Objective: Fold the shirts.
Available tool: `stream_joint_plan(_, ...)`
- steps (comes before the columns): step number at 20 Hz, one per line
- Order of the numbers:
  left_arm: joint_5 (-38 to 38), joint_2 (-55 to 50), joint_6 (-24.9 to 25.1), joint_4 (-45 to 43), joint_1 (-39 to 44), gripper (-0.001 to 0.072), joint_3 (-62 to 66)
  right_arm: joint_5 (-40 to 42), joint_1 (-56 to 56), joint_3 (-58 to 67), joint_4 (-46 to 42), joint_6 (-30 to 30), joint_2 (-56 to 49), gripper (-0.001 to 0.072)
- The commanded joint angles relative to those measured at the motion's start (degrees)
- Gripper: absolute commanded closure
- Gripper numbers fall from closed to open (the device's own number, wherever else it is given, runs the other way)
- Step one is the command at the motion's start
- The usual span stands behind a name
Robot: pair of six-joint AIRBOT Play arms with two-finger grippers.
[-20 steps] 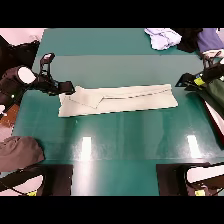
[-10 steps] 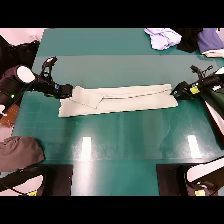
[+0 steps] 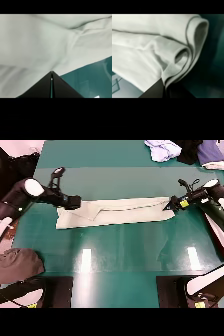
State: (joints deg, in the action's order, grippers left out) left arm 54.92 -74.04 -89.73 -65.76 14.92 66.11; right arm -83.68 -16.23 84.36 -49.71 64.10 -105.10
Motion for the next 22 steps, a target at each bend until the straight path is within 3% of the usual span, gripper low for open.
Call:
stream_joint_plan(1,-4.9,-4.1,-0.9,0.4,7.3,0.0675,3.1,-0.8,0.9,0.1,9.5,-2.7,3.3,0.0695)
stream_joint_plan(5,-4.7,-16.2,-0.9,0.5,12.6,0.0675,13.9,-3.2,2.1,0.1,14.0,-2.3,12.4,0.0696)
stream_joint_plan(11,-0.3,-30.8,-0.9,0.5,16.0,0.0675,25.0,0.8,9.6,0.1,14.1,1.8,25.1,0.0696)
stream_joint_plan(18,0.1,-31.6,-0.9,0.0,14.1,0.0675,25.0,0.8,19.4,7.5,13.1,5.6,26.7,0.0697)
stream_joint_plan(22,2.1,-25.4,1.8,-0.6,12.5,0.0675,26.0,1.2,23.8,11.4,5.9,10.1,26.5,0.0697)
